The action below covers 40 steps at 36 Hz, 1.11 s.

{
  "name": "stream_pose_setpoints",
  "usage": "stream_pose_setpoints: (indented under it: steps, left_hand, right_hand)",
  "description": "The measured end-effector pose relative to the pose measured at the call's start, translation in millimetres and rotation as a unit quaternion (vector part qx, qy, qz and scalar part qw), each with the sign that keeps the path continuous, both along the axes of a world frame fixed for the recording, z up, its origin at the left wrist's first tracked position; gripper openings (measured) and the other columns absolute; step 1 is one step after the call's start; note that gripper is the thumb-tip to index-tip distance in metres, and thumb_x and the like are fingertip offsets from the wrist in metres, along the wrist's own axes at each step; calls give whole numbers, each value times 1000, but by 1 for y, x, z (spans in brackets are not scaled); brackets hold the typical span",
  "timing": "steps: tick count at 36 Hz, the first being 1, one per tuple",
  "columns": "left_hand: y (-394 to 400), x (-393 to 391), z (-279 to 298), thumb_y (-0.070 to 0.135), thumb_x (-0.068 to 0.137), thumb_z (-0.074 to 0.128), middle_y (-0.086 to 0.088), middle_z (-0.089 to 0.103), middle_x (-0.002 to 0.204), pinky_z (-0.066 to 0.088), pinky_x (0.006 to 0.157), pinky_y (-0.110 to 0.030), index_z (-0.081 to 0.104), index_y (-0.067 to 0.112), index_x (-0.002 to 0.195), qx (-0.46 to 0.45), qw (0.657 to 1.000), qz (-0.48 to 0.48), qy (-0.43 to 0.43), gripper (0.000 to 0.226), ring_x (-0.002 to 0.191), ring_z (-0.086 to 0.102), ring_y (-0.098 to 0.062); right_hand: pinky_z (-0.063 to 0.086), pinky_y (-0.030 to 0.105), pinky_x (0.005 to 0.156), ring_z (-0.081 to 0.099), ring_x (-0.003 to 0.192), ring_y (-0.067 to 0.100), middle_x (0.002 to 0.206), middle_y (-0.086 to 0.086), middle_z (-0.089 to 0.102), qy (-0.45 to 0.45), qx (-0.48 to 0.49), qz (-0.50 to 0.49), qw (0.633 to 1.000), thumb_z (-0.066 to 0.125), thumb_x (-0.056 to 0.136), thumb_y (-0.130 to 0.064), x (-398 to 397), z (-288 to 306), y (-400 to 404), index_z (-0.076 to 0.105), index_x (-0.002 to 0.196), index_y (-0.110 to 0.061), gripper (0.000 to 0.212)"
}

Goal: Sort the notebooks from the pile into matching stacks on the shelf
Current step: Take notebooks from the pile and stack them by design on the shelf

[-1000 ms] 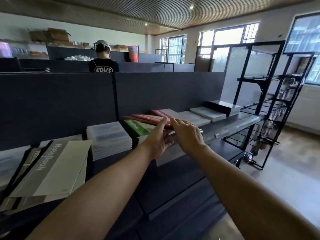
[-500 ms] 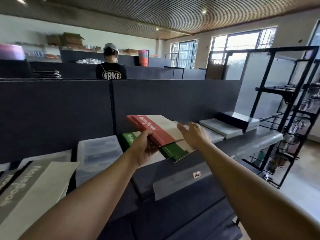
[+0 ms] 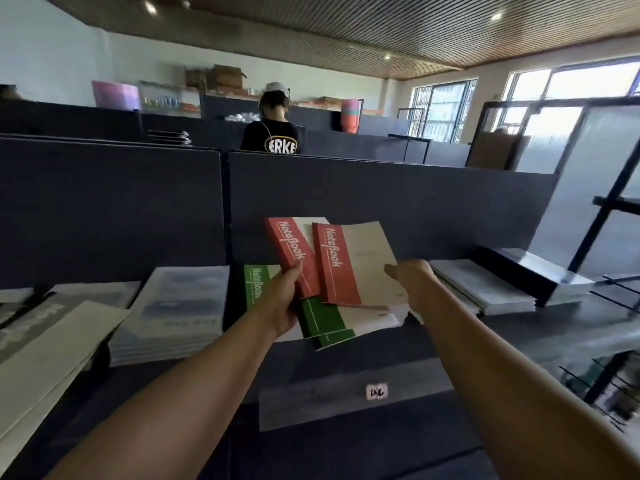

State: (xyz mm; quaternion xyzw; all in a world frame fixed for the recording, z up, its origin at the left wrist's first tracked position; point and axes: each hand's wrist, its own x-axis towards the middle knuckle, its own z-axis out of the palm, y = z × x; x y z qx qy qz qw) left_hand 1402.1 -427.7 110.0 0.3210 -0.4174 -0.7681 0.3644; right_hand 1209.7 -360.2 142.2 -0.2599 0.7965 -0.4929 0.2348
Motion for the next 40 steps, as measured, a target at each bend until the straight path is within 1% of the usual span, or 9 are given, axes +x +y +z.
stream_pose_setpoints:
  steps: [3,6,16,21,24,28,31,37,40]
  left_hand:
    - [-1,-1,2,33,99,49,-9,66,101,51,70,-38,55,15,121,7,999,41,-28,29,91,64,-26]
    - [-5,10,4,31,97,53,-9,66,93,49,65,-36,58,15,109,5,996,66,-66,20,83,63,-26]
    - [-30,66,4,43,96,47,-14,66,100,46,68,-32,63,12,97,-53,974,110,-191,35,79,62,-26]
    - [-27,61,8,39,101,35,-9,63,78,42,58,-30,60,13,82,-56,973,147,-171,41,68,58,-21]
    - [-22,53,9,34,102,35,-8,62,75,45,52,-27,58,12,82,-55,974,138,-169,38,64,57,-20]
    - [-10,43,6,36,100,41,-10,67,82,45,54,-29,61,12,97,-23,985,99,-142,32,68,62,-22]
    - [-7,39,6,37,100,45,-10,69,87,47,57,-30,60,13,100,-18,989,67,-129,28,73,65,-23]
    - [-11,40,7,37,98,51,-11,70,95,50,67,-37,61,15,98,-17,989,57,-133,24,84,66,-28]
    - [-15,44,7,33,98,52,-10,68,93,49,63,-34,59,14,107,-33,985,76,-150,22,82,65,-27]
  right_hand:
    - [40,24,53,50,68,18,122,21,60,18,-33,-2,999,56,93,-10,-12,-1,-1,57,123,4,33]
    - [41,26,65,55,77,26,104,21,63,42,-43,-35,998,53,93,-8,-22,-3,-4,60,118,5,29]
    - [27,21,43,39,56,14,75,5,47,124,101,-35,987,55,94,-19,-38,-27,-23,58,114,-1,27]
    - [41,38,89,51,107,31,118,15,56,316,145,-90,933,60,91,-29,-25,-29,-28,53,123,-7,39]
    - [46,35,78,57,93,24,102,7,62,416,60,-33,907,50,95,-33,-7,-18,-33,62,105,-16,23]
    - [40,26,56,60,73,20,75,2,60,274,87,137,948,39,94,-59,38,1,-39,60,82,-15,50]
    - [46,27,60,64,81,19,92,5,68,101,48,183,977,61,88,-49,54,3,-42,63,99,-10,40]
    - [43,27,65,54,75,19,71,2,48,-8,-18,61,998,61,92,-17,27,4,-41,58,115,1,30]
    - [41,24,67,56,79,15,89,1,55,15,7,-7,1000,58,93,-18,6,4,-32,49,129,-3,40]
